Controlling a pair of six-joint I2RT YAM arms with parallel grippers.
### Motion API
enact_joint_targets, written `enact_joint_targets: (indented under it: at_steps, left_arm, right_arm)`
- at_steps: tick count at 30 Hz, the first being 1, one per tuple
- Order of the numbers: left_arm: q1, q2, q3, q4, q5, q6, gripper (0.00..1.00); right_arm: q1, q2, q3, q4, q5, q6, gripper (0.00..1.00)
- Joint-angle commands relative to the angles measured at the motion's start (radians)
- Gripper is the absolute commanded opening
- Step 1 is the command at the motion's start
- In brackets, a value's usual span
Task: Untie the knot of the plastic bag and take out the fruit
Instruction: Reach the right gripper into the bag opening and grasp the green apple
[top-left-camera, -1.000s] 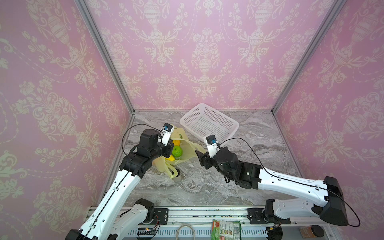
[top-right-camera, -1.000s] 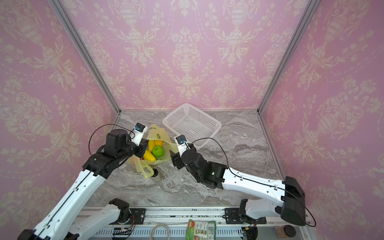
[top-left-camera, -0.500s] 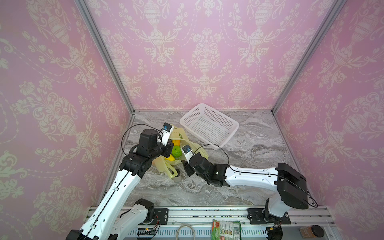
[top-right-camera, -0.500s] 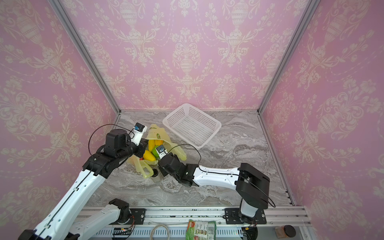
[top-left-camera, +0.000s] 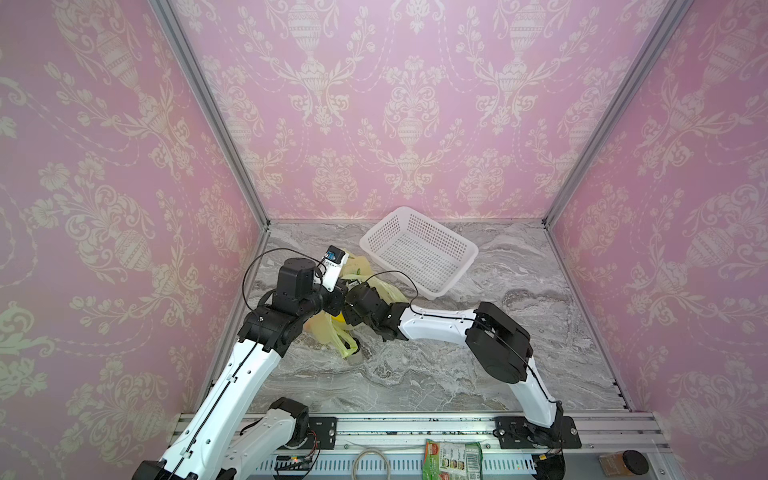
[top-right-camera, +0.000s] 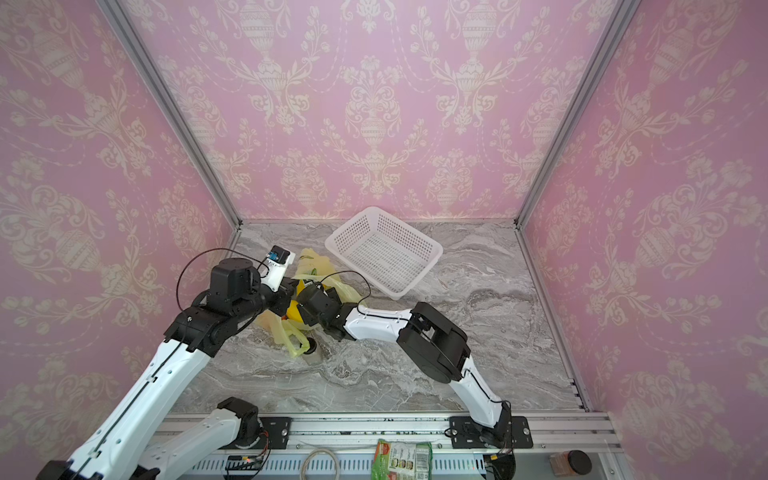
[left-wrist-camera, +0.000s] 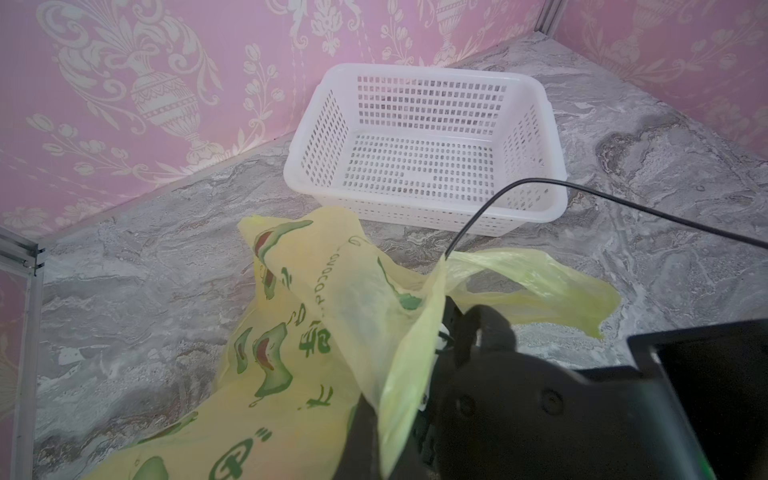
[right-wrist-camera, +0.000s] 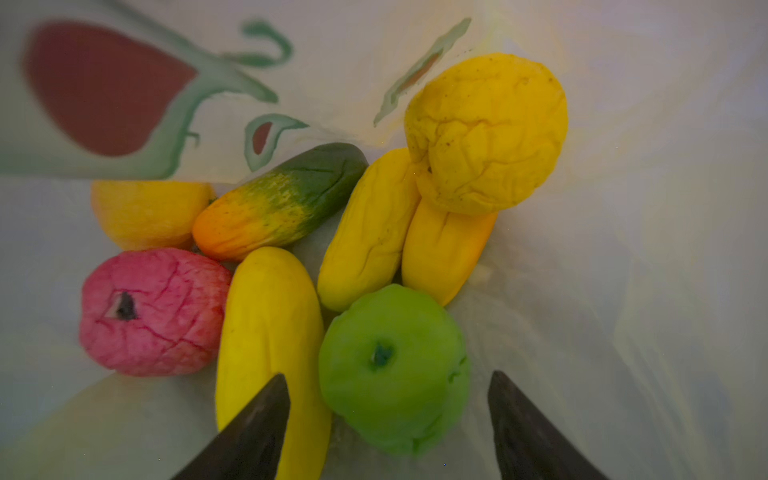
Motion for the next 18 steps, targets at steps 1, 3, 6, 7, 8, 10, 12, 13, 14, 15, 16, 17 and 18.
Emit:
enact_joint_targets:
  at_steps: [1, 3, 6, 7, 8, 10, 12, 13, 14, 15, 16, 17, 18]
  left_arm:
    - [0.003, -0.012, -0.009, 0.006, 0.047, 0.016, 0.00]
    - [0.003, -0.012, -0.008, 0.008, 0.048, 0.018, 0.00]
    - [0.002, -0.012, -0.011, 0.008, 0.047, 0.020, 0.00]
    - [0.003, -0.011, -0.010, 0.007, 0.048, 0.019, 0.00]
    - [0.004, -0.012, -0.009, 0.008, 0.048, 0.020, 0.00]
    - [0.004, -0.012, -0.009, 0.008, 0.048, 0.020, 0.00]
    - [0.004, -0.014, -0.009, 0.009, 0.046, 0.019, 0.00]
    - [0.003, -0.014, -0.008, 0.009, 0.045, 0.020, 0.00]
    - [0.005, -0.013, -0.009, 0.007, 0.041, 0.019, 0.00]
    - [0.005, -0.012, -0.008, 0.006, 0.037, 0.020, 0.00]
    - [0.005, -0.011, -0.008, 0.006, 0.034, 0.021, 0.00]
    - [0.004, -0.009, -0.010, 0.005, 0.031, 0.023, 0.00]
    - [0.006, -0.008, -0.011, 0.005, 0.028, 0.024, 0.00]
  right_arm:
    - [-0.003, 0.073, 0.090, -0.093, 0.023, 0.028, 0.83]
    - [-0.011, 0.112, 0.131, -0.119, 0.023, 0.035, 0.84]
    - [-0.022, 0.136, 0.154, -0.125, -0.005, 0.040, 0.82]
    - [-0.026, 0.137, 0.151, -0.120, -0.013, 0.042, 0.80]
    - [-0.025, 0.138, 0.149, -0.114, -0.023, 0.044, 0.77]
    - [-0.029, 0.135, 0.144, -0.113, -0.032, 0.046, 0.65]
    - [-0.029, 0.120, 0.134, -0.113, -0.039, 0.050, 0.53]
    - [-0.029, 0.106, 0.122, -0.109, -0.043, 0.051, 0.50]
    - [-0.028, 0.086, 0.105, -0.105, -0.051, 0.054, 0.48]
    - [-0.028, 0.060, 0.085, -0.099, -0.057, 0.055, 0.46]
    - [-0.027, 0.035, 0.062, -0.091, -0.062, 0.056, 0.44]
    - [-0.026, -0.003, 0.032, -0.080, -0.065, 0.055, 0.43]
    - [-0.023, -0.046, -0.007, -0.064, -0.066, 0.054, 0.42]
